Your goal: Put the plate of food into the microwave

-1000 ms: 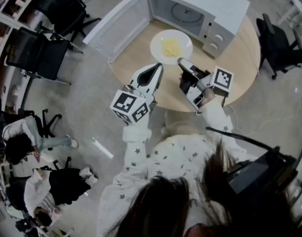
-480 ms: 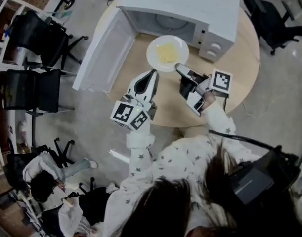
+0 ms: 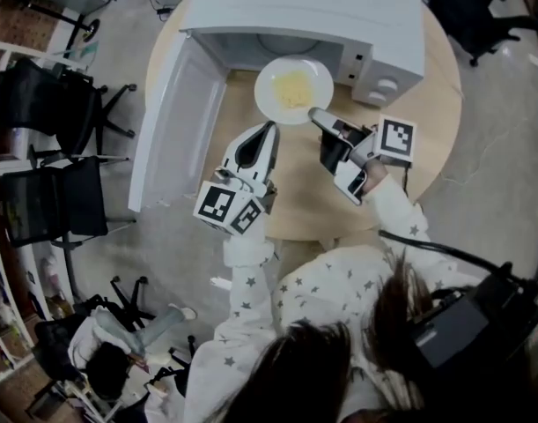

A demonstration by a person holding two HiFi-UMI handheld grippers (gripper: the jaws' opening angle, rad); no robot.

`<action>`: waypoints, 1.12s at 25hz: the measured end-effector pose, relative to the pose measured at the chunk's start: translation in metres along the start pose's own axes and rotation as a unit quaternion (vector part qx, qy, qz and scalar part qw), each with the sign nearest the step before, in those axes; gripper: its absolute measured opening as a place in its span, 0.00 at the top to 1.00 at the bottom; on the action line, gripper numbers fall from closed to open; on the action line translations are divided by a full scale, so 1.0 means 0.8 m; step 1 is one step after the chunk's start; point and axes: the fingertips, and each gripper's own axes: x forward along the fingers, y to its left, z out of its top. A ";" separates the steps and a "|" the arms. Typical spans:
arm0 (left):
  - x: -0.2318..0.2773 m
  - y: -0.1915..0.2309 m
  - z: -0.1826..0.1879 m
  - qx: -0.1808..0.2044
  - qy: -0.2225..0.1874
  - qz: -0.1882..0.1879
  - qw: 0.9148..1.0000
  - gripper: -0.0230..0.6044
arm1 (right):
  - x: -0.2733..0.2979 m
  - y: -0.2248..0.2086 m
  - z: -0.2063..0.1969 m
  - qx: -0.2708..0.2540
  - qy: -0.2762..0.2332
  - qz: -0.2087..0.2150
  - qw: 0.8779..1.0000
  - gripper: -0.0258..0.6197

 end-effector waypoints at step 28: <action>0.091 0.083 -0.061 -0.040 0.094 -0.209 0.973 0.97 | 0.098 -0.074 0.083 0.011 -0.216 -0.059 0.974 0.92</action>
